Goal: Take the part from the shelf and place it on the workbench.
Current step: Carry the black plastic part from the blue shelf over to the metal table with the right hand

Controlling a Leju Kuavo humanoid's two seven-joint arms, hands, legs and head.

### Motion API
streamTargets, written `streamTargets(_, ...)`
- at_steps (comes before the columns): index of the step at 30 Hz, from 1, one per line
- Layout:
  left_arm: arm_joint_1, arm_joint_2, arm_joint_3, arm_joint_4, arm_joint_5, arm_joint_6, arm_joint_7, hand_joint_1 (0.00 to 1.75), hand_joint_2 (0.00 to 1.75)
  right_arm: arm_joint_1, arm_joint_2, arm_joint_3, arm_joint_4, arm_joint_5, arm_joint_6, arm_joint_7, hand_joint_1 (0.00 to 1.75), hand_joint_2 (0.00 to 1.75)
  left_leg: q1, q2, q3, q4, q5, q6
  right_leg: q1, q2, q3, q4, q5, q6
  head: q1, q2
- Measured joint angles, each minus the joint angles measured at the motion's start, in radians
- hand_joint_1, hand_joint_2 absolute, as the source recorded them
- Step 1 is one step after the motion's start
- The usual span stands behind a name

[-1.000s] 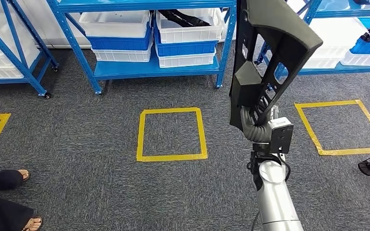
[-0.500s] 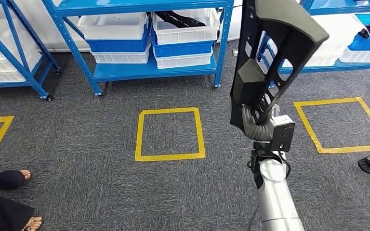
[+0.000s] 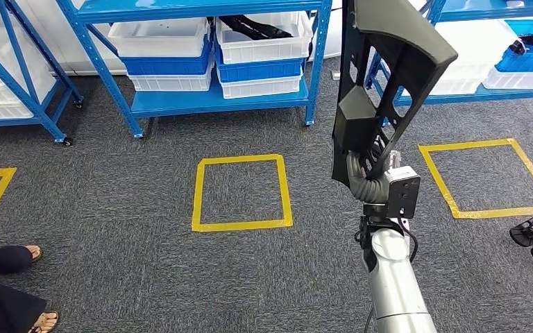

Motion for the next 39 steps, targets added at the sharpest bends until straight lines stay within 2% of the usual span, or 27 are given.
streamTargets(2,0.0,-0.003,0.0,0.0,0.0,0.0,-0.002,0.0,1.75,-0.002,0.0,0.0,0.002,0.004,0.0,-0.004,1.75,1.75,0.005,0.0,0.013,-0.03,0.017,-0.004,0.005,-0.003,-0.02,0.042,-0.03,-0.001,0.002,0.0)
streamTargets(4,-0.001,-0.005,0.002,0.0,0.001,0.002,-0.003,0.0,1.75,-0.002,-0.001,0.0,0.006,0.009,0.0,-0.007,1.75,1.75,0.009,-0.003,0.011,-0.038,0.025,-0.006,0.001,-0.004,-0.071,0.16,-0.092,-0.005,0.003,0.0)
streamTargets(6,0.0,-0.005,0.005,0.0,0.002,0.003,-0.003,0.0,1.75,-0.001,-0.002,0.0,0.014,0.02,-0.004,-0.009,1.75,1.75,0.009,-0.012,0.001,-0.038,0.031,-0.011,-0.005,-0.004,-0.108,0.252,-0.128,0.005,0.003,0.0)
streamTargets(8,0.001,-0.005,0.008,0.0,0.003,0.004,-0.003,0.0,1.75,-0.001,-0.003,0.001,0.021,0.033,-0.012,-0.01,1.75,1.75,0.011,-0.022,-0.008,-0.035,0.037,-0.019,-0.011,-0.004,-0.09,0.232,-0.115,0.022,0.003,0.0)
streamTargets(10,0.0,-0.006,0.011,0.0,0.003,0.004,-0.003,0.0,1.75,-0.003,-0.003,0.001,0.025,0.041,-0.017,-0.011,1.75,1.75,0.015,-0.032,-0.018,-0.024,0.04,-0.027,-0.02,0.002,-0.02,0.111,-0.076,0.04,0.003,0.0)
streamTargets(11,0.0,-0.006,0.013,0.0,0.003,0.004,-0.003,0.0,1.75,-0.005,-0.003,0.001,0.028,0.045,-0.019,-0.011,1.75,1.75,0.014,-0.037,-0.024,-0.017,0.041,-0.033,-0.018,0.008,0.007,0.06,-0.063,0.043,0.004,0.0)
streamTargets(12,0.0,-0.006,0.014,-0.001,0.003,0.005,-0.003,0.0,1.75,-0.007,-0.003,0.002,0.031,0.05,-0.022,-0.011,1.75,1.75,0.013,-0.042,-0.03,-0.009,0.04,-0.04,-0.018,0.014,0.03,0.016,-0.05,0.038,0.004,0.0)
streamTargets(13,0.0,-0.006,0.015,-0.001,0.003,0.005,-0.004,0.0,1.75,-0.008,-0.002,0.002,0.033,0.056,-0.026,-0.012,1.75,1.75,0.012,-0.047,-0.035,-0.003,0.04,-0.048,-0.015,0.017,0.036,-0.001,-0.046,0.026,0.004,0.0)
streamTargets(14,0.001,-0.006,0.015,-0.001,0.003,0.006,-0.004,0.0,1.75,-0.009,-0.002,0.003,0.036,0.064,-0.034,-0.013,1.75,1.75,0.011,-0.051,-0.037,-0.003,0.042,-0.055,-0.009,0.016,0.031,0.005,-0.044,0.011,0.003,0.0)
streamTargets(16,0.004,-0.007,0.016,-0.002,0.003,0.006,-0.004,0.0,1.75,-0.012,-0.002,0.006,0.04,0.085,-0.056,-0.017,1.75,1.75,0.017,-0.053,-0.043,-0.003,0.047,-0.066,-0.01,0.006,0.03,0.008,-0.034,-0.016,0.001,0.0)
streamTargets(17,0.006,-0.007,0.017,-0.002,0.003,0.006,-0.004,0.0,1.75,-0.013,-0.001,0.008,0.042,0.1,-0.07,-0.017,1.75,1.75,0.019,-0.047,-0.051,0.011,0.036,-0.068,-0.01,0.002,0.029,0.008,-0.028,-0.026,0.0,0.0)
streamTargets(18,0.007,-0.007,0.017,-0.002,0.003,0.007,-0.004,0.0,1.75,-0.015,0.0,0.01,0.043,0.119,-0.087,-0.017,1.75,1.75,0.021,-0.037,-0.068,0.046,0.01,-0.069,-0.012,-0.004,0.027,0.007,-0.021,-0.036,-0.002,0.0)
streamTargets(21,0.007,-0.006,0.018,-0.002,0.003,0.009,-0.004,0.0,1.75,-0.013,0.001,0.018,0.045,0.187,-0.138,-0.01,1.75,1.75,0.02,-0.013,-0.152,0.257,-0.112,-0.068,-0.003,-0.022,0.014,0.007,-0.012,-0.051,-0.005,0.0)
streamTargets(22,0.007,-0.006,0.019,-0.002,0.003,0.01,-0.004,0.0,1.75,-0.01,0.0,0.021,0.046,0.201,-0.147,-0.006,1.75,1.75,0.02,-0.012,-0.167,0.307,-0.132,-0.067,0.001,-0.03,0.011,0.007,-0.011,-0.052,-0.005,0.0)
streamTargets(23,0.007,-0.006,0.019,-0.002,0.003,0.01,-0.004,0.0,1.75,-0.008,0.0,0.024,0.047,0.211,-0.153,-0.003,1.75,1.75,0.02,-0.009,-0.164,0.319,-0.135,-0.066,0.003,-0.038,0.01,0.008,-0.011,-0.052,-0.006,0.0)
streamTargets(24,0.007,-0.006,0.02,-0.002,0.003,0.012,-0.004,0.0,1.75,-0.007,0.001,0.027,0.048,0.221,-0.159,0.0,1.75,1.75,0.02,-0.006,-0.139,0.289,-0.12,-0.063,0.004,-0.046,0.01,0.008,-0.011,-0.051,-0.006,0.0)
streamTargets(25,0.007,-0.005,0.02,-0.002,0.003,0.014,-0.004,0.0,1.75,-0.006,0.001,0.03,0.048,0.231,-0.165,0.004,1.75,1.75,0.019,0.003,-0.098,0.227,-0.098,-0.059,0.005,-0.053,0.011,0.008,-0.011,-0.051,-0.006,0.0)
streamTargets(27,0.004,-0.005,0.022,-0.002,0.003,0.016,-0.004,0.0,1.75,-0.008,0.001,0.033,0.047,0.254,-0.176,0.013,1.75,1.75,0.013,0.035,-0.014,0.093,-0.063,-0.05,0.011,-0.066,0.012,0.009,-0.013,-0.046,-0.005,0.0)
streamTargets(28,0.002,-0.005,0.023,-0.003,0.003,0.017,-0.004,0.0,1.75,-0.01,0.002,0.034,0.046,0.263,-0.18,0.016,1.75,1.75,0.009,0.045,0.008,0.055,-0.056,-0.046,0.014,-0.071,0.013,0.009,-0.014,-0.04,-0.003,0.0)
streamTargets(29,0.001,-0.005,0.023,-0.003,0.003,0.018,-0.004,0.0,1.75,-0.012,0.003,0.035,0.045,0.272,-0.183,0.019,1.75,1.75,0.003,0.048,0.015,0.04,-0.056,-0.041,0.018,-0.077,0.012,0.008,-0.014,-0.033,0.0,0.0)
streamTargets(31,0.001,-0.005,0.026,-0.003,0.003,0.019,-0.004,0.0,1.75,-0.014,0.006,0.038,0.045,0.288,-0.188,0.025,1.75,1.75,-0.002,0.029,0.012,0.034,-0.048,-0.027,0.018,-0.089,0.011,0.004,-0.013,-0.017,0.004,0.0)
streamTargets(32,0.002,-0.005,0.027,-0.003,0.003,0.019,-0.004,0.0,1.75,-0.015,0.006,0.04,0.044,0.292,-0.191,0.027,1.75,1.75,-0.003,0.021,0.012,0.029,-0.043,-0.018,0.017,-0.083,0.008,0.012,-0.021,-0.012,0.004,0.0)
streamTargets(34,0.001,-0.006,0.029,-0.004,0.003,0.019,-0.004,0.0,1.75,-0.017,0.006,0.042,0.044,0.297,-0.194,0.029,1.75,1.75,-0.002,0.006,0.012,0.019,-0.034,-0.002,0.013,-0.048,-0.026,0.086,-0.065,-0.013,0.007,0.0)
streamTargets(36,0.001,-0.006,0.029,-0.004,0.003,0.019,-0.004,0.0,1.75,-0.015,0.004,0.043,0.044,0.3,-0.195,0.029,1.75,1.75,-0.006,-0.012,0.006,0.019,-0.03,0.005,0.01,-0.017,-0.088,0.221,-0.124,-0.02,0.009,0.0)
streamTargets(37,0.001,-0.006,0.03,-0.004,0.003,0.019,-0.004,0.0,1.75,-0.013,0.003,0.043,0.045,0.302,-0.196,0.03,1.75,1.75,-0.008,-0.024,0.004,0.019,-0.029,0.006,0.01,-0.012,-0.113,0.272,-0.14,-0.018,0.009,0.0)
streamTargets(38,0.002,-0.006,0.03,-0.004,0.003,0.018,-0.004,0.0,1.75,-0.012,0.002,0.043,0.045,0.305,-0.197,0.031,1.75,1.75,-0.01,-0.036,0.002,0.02,-0.028,0.007,0.01,-0.01,-0.121,0.288,-0.14,-0.014,0.009,0.0)
streamTargets(39,0.003,-0.006,0.031,-0.004,0.003,0.018,-0.004,0.0,1.75,-0.011,0.001,0.043,0.046,0.308,-0.198,0.032,1.75,1.75,-0.011,-0.048,0.001,0.021,-0.027,0.007,0.01,-0.007,-0.11,0.264,-0.124,-0.007,0.009,0.0)
